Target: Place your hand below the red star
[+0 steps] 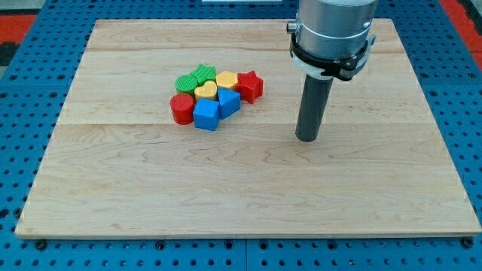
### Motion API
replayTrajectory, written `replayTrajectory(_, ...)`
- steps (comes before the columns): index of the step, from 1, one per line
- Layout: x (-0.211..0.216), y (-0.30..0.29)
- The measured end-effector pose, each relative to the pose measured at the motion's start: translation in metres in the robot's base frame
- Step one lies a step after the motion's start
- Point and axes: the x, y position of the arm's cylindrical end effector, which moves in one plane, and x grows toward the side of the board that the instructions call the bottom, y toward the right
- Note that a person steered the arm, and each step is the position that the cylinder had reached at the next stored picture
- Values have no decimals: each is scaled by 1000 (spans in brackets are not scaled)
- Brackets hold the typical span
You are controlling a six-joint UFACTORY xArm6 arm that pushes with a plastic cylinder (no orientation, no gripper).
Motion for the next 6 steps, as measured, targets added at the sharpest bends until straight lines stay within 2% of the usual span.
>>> replayTrajectory(6, -7, -22)
